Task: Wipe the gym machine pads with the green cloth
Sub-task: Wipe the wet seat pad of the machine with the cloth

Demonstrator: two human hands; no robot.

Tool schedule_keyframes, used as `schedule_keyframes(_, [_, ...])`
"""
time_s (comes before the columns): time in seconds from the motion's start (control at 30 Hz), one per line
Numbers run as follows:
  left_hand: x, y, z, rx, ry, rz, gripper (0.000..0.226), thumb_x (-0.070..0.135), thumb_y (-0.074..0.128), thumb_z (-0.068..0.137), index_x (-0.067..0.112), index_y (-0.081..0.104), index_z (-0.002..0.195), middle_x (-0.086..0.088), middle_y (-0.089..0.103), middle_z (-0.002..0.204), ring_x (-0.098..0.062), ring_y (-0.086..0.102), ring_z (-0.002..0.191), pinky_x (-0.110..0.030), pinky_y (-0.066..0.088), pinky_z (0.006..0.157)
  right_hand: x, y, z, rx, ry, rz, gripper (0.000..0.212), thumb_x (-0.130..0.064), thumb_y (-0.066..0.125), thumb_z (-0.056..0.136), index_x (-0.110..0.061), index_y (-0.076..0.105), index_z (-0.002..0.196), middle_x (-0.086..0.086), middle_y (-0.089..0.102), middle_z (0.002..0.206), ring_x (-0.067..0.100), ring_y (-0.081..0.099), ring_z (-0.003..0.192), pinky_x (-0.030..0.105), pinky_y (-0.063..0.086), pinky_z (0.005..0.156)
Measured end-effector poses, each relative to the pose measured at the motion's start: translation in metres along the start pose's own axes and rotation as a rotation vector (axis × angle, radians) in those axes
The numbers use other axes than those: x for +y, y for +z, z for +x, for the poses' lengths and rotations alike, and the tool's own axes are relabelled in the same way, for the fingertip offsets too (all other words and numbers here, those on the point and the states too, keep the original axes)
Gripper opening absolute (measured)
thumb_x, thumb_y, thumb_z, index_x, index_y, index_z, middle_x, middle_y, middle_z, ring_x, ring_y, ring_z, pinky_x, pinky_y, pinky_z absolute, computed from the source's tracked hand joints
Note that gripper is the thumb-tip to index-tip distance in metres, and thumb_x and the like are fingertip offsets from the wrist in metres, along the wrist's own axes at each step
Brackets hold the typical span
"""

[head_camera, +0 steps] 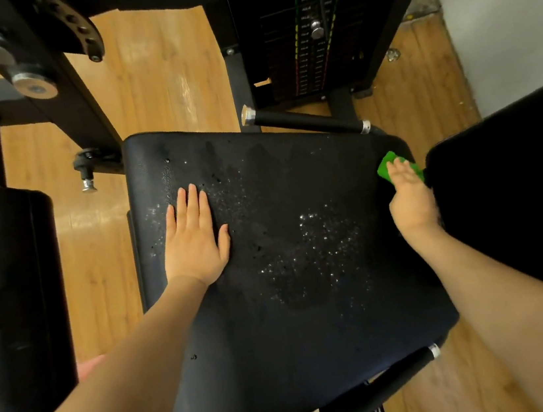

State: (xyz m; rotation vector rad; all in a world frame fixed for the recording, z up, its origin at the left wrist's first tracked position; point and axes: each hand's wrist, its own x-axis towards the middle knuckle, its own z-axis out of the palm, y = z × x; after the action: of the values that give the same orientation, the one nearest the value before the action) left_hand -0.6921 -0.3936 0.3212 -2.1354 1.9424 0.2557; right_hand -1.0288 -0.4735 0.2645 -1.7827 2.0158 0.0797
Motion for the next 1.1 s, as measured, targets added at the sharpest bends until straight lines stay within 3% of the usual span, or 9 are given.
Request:
schedule_keyframes(0.13, [0.000,-0.001,-0.001,-0.003,-0.004,0.012,0.067,0.041,0.029,0.100,0.005,0.009,0.154,-0.013,0.003,0.162,-0.028,-0.003,0.149,-0.039,-0.005,0.119,0.011,0.018,-0.041,0.029,-0.007,-0.003,0.064,0.016,0.033,0.087,-0.006,0.022,0.147,0.006,0.015,0.156,0.017,0.011,0.144,0.022,0.003,0.113])
schedule_keyframes(0.27, [0.001,-0.003,0.000,-0.008,-0.005,0.018,0.067,0.042,0.027,0.101,0.005,0.007,0.154,-0.013,0.001,0.162,-0.028,-0.004,0.149,-0.039,-0.004,0.120,0.024,0.031,-0.088,0.029,0.011,0.024,0.064,0.015,0.038,0.087,-0.006,0.024,0.146,0.006,0.018,0.155,0.018,0.013,0.144,0.025,0.011,0.114])
schedule_keyframes(0.53, [0.007,0.000,-0.072,-0.004,0.001,-0.111,0.063,0.034,0.032,0.101,-0.001,0.018,0.151,-0.018,0.011,0.160,-0.032,0.004,0.149,-0.044,0.001,0.120,0.038,0.030,-0.162,-0.048,0.128,0.112,0.064,0.013,0.040,0.087,-0.011,0.029,0.146,0.001,0.021,0.155,0.012,0.014,0.143,0.021,0.013,0.112])
schedule_keyframes(0.67, [0.009,0.025,-0.131,-0.070,-0.033,-0.101,0.069,0.039,0.023,0.093,-0.004,0.032,0.146,-0.022,0.028,0.154,-0.037,0.021,0.144,-0.050,0.016,0.117,0.024,0.006,-0.128,0.098,0.065,0.156,0.060,0.015,0.043,0.084,-0.005,0.040,0.140,0.009,0.034,0.149,0.020,0.027,0.140,0.027,0.017,0.112])
schedule_keyframes(0.73, [0.010,0.032,-0.142,-0.067,-0.037,-0.060,0.067,0.037,0.026,0.093,-0.006,0.036,0.143,-0.023,0.034,0.151,-0.038,0.028,0.141,-0.050,0.016,0.115,0.014,-0.007,-0.090,0.155,-0.014,0.140,0.060,0.018,0.040,0.082,-0.002,0.041,0.139,0.013,0.036,0.147,0.024,0.028,0.139,0.029,0.017,0.113])
schedule_keyframes(0.9, [0.010,0.036,-0.141,-0.043,-0.021,-0.014,0.066,0.036,0.029,0.091,-0.006,0.039,0.141,-0.024,0.038,0.148,-0.040,0.034,0.138,-0.047,0.012,0.113,0.001,-0.014,-0.006,0.031,-0.080,0.074,0.065,0.020,0.034,0.083,-0.006,0.034,0.143,0.011,0.026,0.152,0.024,0.018,0.143,0.033,0.011,0.116])
schedule_keyframes(1.1, [0.004,0.045,-0.140,-0.012,-0.029,0.030,0.067,0.036,0.029,0.091,-0.005,0.037,0.143,-0.023,0.035,0.150,-0.037,0.029,0.140,-0.046,0.010,0.114,0.013,0.018,-0.042,0.087,0.000,0.120,0.069,0.022,0.033,0.083,-0.009,0.030,0.145,0.006,0.022,0.154,0.018,0.014,0.143,0.030,0.007,0.117])
